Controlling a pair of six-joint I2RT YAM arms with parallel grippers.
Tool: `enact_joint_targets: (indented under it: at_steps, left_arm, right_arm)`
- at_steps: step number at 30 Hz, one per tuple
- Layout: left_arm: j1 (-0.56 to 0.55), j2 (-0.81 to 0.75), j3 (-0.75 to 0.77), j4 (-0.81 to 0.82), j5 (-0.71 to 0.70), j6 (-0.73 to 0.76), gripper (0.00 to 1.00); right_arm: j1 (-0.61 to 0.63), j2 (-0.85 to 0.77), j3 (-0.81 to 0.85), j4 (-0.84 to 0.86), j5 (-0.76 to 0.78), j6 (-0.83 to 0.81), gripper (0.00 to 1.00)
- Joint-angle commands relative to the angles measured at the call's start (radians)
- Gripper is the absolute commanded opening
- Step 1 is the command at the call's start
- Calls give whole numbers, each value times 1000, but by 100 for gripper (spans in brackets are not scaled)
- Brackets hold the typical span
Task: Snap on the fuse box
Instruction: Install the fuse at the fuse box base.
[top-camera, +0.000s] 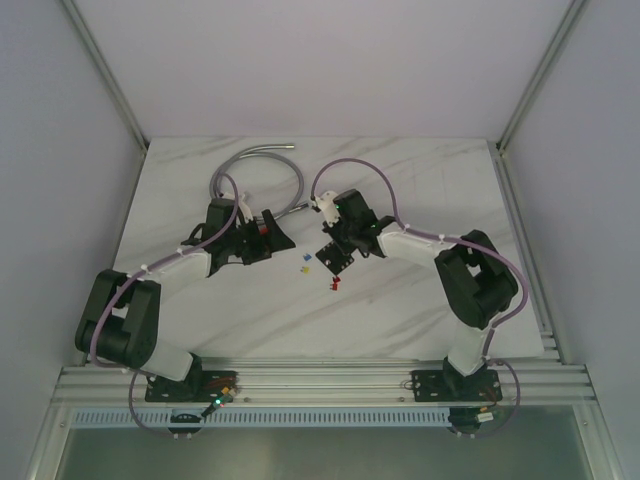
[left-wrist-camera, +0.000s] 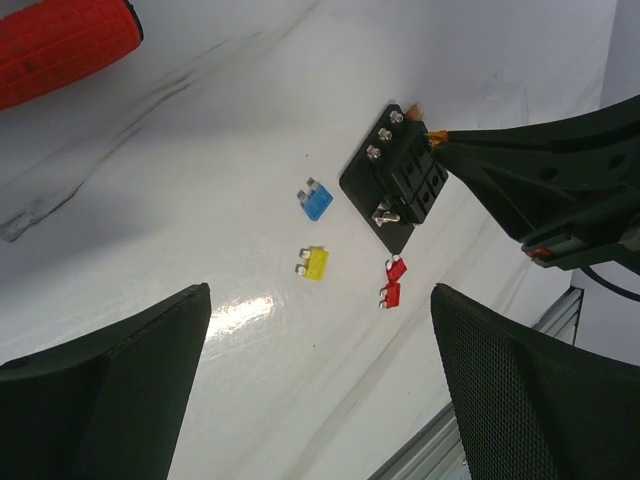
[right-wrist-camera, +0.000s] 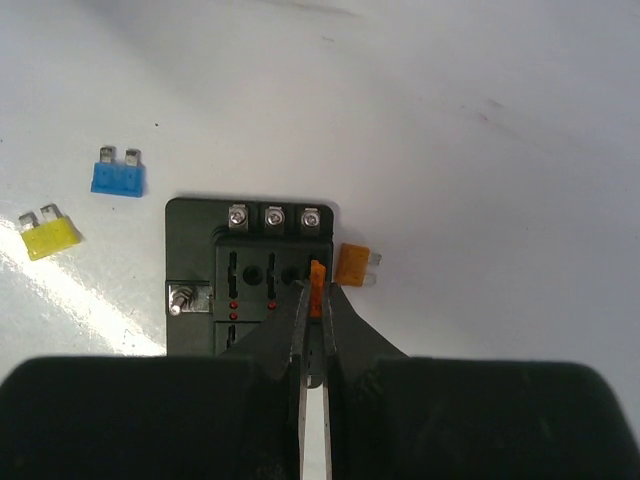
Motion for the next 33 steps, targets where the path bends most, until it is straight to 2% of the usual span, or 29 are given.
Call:
enact_joint_targets:
  at_steps: [1, 11, 23, 33]
  left_arm:
    - [5, 15, 30, -6, 19, 11, 100]
    - [6, 4, 27, -8, 26, 9, 100]
    - [4, -4, 24, -8, 32, 4, 100]
    - [2, -6, 25, -8, 34, -6, 100]
  right_arm:
    - [9, 22, 41, -31, 12, -1, 0]
    - [26, 0, 15, -60, 53, 25, 0]
    - [25, -52, -13, -161, 203, 261, 0]
    - [26, -73, -60, -131, 246, 402, 0]
